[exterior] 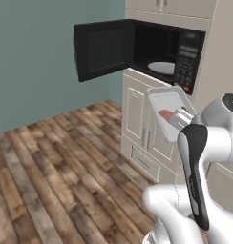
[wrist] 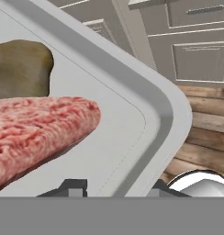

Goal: Place the tupperware containing the steak and garlic meal in the microwave. Close the microwave door and press the start button to reheat the meal.

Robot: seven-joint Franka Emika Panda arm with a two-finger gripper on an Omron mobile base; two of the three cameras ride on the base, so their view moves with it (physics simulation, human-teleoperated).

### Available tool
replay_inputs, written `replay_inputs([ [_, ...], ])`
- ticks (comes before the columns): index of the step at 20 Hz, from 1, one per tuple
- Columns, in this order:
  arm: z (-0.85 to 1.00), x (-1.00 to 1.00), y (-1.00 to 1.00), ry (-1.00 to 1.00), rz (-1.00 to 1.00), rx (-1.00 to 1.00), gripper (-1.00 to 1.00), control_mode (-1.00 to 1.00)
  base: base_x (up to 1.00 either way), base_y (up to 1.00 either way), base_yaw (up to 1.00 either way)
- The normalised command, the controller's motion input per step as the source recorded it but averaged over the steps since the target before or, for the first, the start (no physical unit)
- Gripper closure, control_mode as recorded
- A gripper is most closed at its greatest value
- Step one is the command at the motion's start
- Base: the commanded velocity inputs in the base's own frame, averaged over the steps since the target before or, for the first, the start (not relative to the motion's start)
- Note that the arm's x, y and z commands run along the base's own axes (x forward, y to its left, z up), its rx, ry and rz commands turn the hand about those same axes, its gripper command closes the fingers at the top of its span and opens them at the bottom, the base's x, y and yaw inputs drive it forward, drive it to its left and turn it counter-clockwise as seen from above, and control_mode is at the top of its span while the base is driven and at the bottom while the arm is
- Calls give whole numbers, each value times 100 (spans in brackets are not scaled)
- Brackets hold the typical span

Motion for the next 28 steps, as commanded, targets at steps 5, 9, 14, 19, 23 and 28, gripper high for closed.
replay_inputs([
  [5,0,0,0,0,0,0,100,100,80,0,-25],
  [9,0,0,0,0,0,0,100,100,69,0,-28],
  [14,0,0,0,0,0,0,100,100,64,0,-30],
  [19,0,0,0,0,0,0,100,100,63,0,-31],
  [23,0,0,0,0,0,0,100,100,63,0,-31],
  [28,0,0,0,0,0,0,100,100,62,8,-29],
])
